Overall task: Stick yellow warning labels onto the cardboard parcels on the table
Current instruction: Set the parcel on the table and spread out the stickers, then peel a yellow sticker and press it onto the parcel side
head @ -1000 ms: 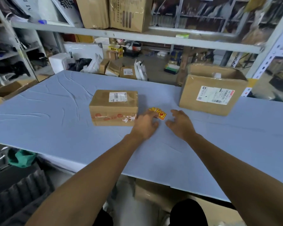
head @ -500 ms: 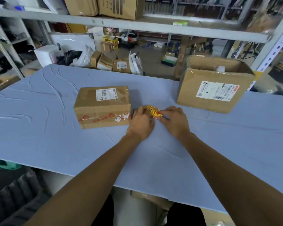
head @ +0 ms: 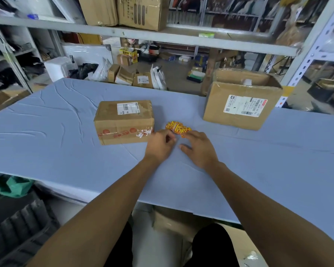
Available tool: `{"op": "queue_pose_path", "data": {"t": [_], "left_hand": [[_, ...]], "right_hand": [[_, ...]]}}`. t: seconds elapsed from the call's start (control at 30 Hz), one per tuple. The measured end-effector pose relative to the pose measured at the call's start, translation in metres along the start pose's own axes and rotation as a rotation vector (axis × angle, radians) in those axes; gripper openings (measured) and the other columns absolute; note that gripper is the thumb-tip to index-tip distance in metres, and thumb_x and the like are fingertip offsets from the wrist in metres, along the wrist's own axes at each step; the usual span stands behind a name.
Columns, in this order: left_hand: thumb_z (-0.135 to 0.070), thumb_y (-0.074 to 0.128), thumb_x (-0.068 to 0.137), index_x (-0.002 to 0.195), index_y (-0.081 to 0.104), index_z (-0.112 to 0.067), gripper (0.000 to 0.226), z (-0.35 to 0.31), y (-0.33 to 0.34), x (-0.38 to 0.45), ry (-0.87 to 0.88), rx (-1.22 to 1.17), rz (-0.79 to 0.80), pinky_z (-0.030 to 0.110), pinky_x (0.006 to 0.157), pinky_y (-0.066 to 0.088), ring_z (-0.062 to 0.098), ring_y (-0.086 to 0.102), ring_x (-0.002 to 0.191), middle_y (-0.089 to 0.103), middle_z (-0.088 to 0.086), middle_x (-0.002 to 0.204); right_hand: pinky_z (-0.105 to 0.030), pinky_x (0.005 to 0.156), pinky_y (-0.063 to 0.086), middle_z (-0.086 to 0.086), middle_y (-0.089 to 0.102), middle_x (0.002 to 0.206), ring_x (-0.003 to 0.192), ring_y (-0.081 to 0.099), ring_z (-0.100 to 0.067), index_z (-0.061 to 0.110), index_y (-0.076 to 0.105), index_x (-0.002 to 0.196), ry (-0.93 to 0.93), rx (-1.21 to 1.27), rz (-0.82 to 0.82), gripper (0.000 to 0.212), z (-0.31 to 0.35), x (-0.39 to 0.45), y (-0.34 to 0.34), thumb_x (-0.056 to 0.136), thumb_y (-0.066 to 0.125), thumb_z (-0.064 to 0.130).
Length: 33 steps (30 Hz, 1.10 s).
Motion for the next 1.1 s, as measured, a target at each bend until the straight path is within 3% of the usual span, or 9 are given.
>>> {"op": "queue_pose_path", "data": {"t": [0.1, 0.23, 0.37, 0.43, 0.57, 0.63, 0.77, 0.97, 1.1], "left_hand": [[-0.013, 0.066, 0.088, 0.093, 0.073, -0.006, 0.012, -0.002, 0.002, -0.001, 0.020, 0.054, 0.014, 0.031, 0.080, 0.051, 0.027, 0.069, 0.087, 0.074, 0.012, 0.097], [-0.021, 0.066, 0.088, 0.101, 0.072, -0.008, 0.019, -0.002, 0.006, 0.002, 0.049, 0.145, 0.031, 0.029, 0.079, 0.047, 0.029, 0.068, 0.089, 0.071, 0.014, 0.099], [-0.025, 0.061, 0.086, 0.115, 0.070, -0.016, 0.032, -0.008, 0.017, 0.000, 0.158, 0.293, 0.122, 0.040, 0.094, 0.047, 0.034, 0.063, 0.103, 0.069, 0.014, 0.106], [-0.030, 0.057, 0.089, 0.120, 0.069, -0.023, 0.034, -0.009, 0.022, -0.003, 0.195, 0.364, 0.154, 0.040, 0.099, 0.042, 0.034, 0.059, 0.109, 0.067, 0.013, 0.113], [-0.035, 0.053, 0.097, 0.128, 0.065, -0.018, 0.037, -0.009, 0.023, -0.017, 0.213, 0.450, 0.184, 0.035, 0.110, 0.032, 0.035, 0.046, 0.128, 0.058, 0.010, 0.139], [-0.031, 0.053, 0.098, 0.130, 0.064, -0.018, 0.036, -0.011, 0.020, -0.025, 0.233, 0.427, 0.195, 0.032, 0.111, 0.030, 0.033, 0.044, 0.130, 0.057, 0.008, 0.141], [-0.030, 0.051, 0.091, 0.127, 0.065, -0.017, 0.041, -0.012, 0.010, -0.042, 0.241, 0.336, 0.179, 0.038, 0.103, 0.041, 0.035, 0.056, 0.116, 0.069, 0.009, 0.125], [-0.019, 0.061, 0.091, 0.140, 0.051, -0.016, 0.050, -0.010, -0.004, -0.053, 0.154, 0.202, 0.105, 0.034, 0.098, 0.043, 0.030, 0.055, 0.115, 0.068, 0.009, 0.118], [-0.023, 0.066, 0.092, 0.127, 0.062, -0.012, 0.037, 0.006, -0.021, -0.051, -0.038, -0.095, 0.052, 0.020, 0.084, 0.044, 0.015, 0.059, 0.089, 0.064, 0.002, 0.099]], "right_hand": [[-0.043, 0.107, 0.032, -0.002, 0.045, 0.151, 0.140, 0.033, -0.030, 0.018, 0.045, 0.140, 0.010, -0.131, 0.057, 0.058, 0.002, -0.001, 0.005, 0.090, 0.056, 0.044], [-0.040, 0.106, 0.028, -0.007, 0.052, 0.144, 0.143, 0.029, -0.027, 0.019, 0.046, 0.139, 0.022, -0.143, 0.063, 0.053, 0.002, -0.005, 0.006, 0.092, 0.052, 0.043], [-0.041, 0.105, 0.033, -0.008, 0.062, 0.132, 0.137, 0.039, -0.027, 0.024, 0.053, 0.135, -0.026, -0.036, 0.048, 0.047, 0.006, -0.017, 0.003, 0.090, 0.056, 0.037], [-0.041, 0.102, 0.042, -0.005, 0.069, 0.121, 0.126, 0.050, -0.026, 0.024, 0.058, 0.130, -0.072, 0.068, 0.010, 0.042, 0.011, -0.025, -0.002, 0.088, 0.060, 0.029], [-0.029, 0.093, 0.047, -0.003, 0.077, 0.102, 0.103, 0.064, -0.021, 0.015, 0.065, 0.121, -0.025, 0.310, -0.060, 0.034, 0.010, -0.038, -0.014, 0.086, 0.066, 0.016], [-0.028, 0.094, 0.045, -0.004, 0.075, 0.109, 0.104, 0.062, -0.020, 0.014, 0.062, 0.125, 0.045, 0.337, -0.072, 0.040, 0.004, -0.040, -0.015, 0.086, 0.068, 0.021], [-0.036, 0.098, 0.041, -0.003, 0.062, 0.128, 0.121, 0.049, -0.028, 0.017, 0.065, 0.122, 0.064, 0.043, 0.011, 0.047, 0.005, -0.040, -0.001, 0.085, 0.065, 0.046], [-0.044, 0.094, 0.046, 0.000, 0.071, 0.117, 0.110, 0.057, -0.030, 0.024, 0.074, 0.105, -0.032, 0.064, -0.024, 0.025, 0.014, -0.044, -0.003, 0.087, 0.065, 0.038], [-0.043, 0.089, 0.049, -0.005, 0.074, 0.108, 0.101, 0.063, -0.029, 0.026, 0.072, 0.111, -0.130, 0.146, -0.014, 0.030, 0.029, -0.046, -0.002, 0.087, 0.060, 0.039]]}}
Point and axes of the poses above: each hand's wrist, its own x-axis towards the middle knuckle, its own y-axis out of the palm, z = x × y, the point moved 7 cm from there along x, towards the middle knuckle
